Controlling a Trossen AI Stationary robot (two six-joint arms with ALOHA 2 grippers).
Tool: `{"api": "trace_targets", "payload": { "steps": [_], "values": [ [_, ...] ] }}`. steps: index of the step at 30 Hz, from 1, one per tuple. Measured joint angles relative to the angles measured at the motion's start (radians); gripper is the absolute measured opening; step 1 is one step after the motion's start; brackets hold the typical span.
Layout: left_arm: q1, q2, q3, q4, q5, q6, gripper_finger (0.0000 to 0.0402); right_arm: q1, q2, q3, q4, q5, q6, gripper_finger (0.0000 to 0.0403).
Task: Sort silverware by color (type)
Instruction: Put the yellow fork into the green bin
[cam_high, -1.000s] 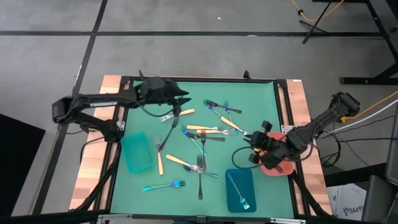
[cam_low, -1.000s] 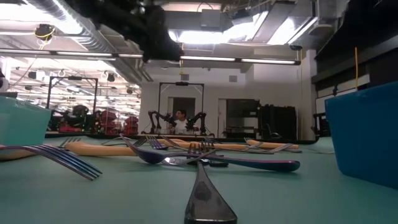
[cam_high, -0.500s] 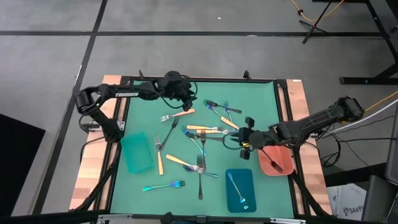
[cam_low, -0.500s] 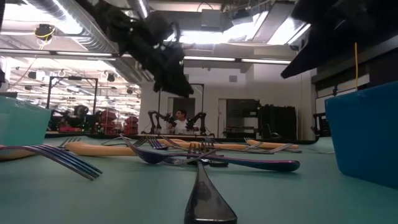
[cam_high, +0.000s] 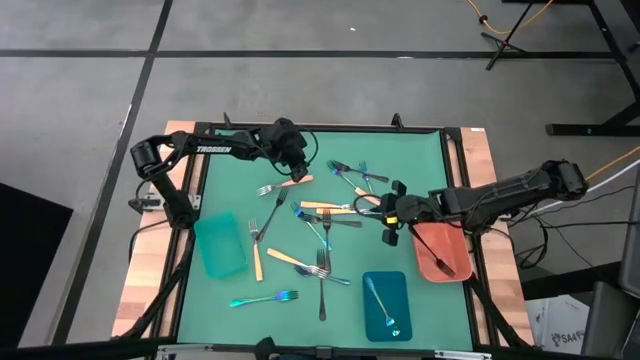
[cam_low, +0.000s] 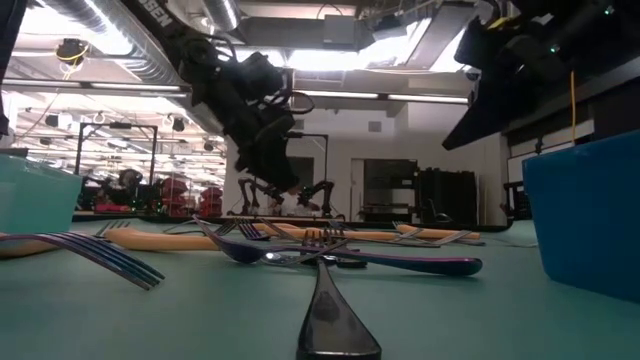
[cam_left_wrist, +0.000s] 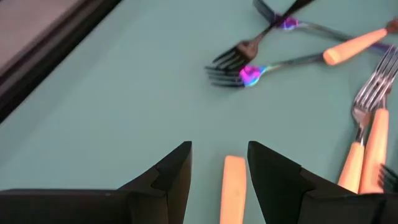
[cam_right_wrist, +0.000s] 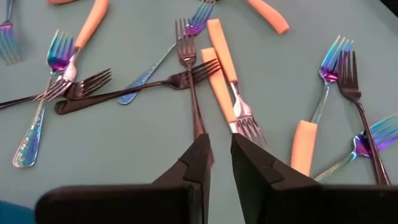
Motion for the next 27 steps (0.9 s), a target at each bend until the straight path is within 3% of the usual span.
{"api": "trace_targets", "payload": {
  "steps": [15,27],
  "values": [
    [-0.003,0.0,0.0,-0.212,-0.034,0.002,0.0151,-0.001,0.0,0.0,0.009,-0.027,0.0,0.0056],
    [-0.03,0.024,0.0,-0.231,-0.036,0.043,0.0151,-0.001,0.0,0.0,0.032,-0.027,0.0,0.0056]
  ]
}}
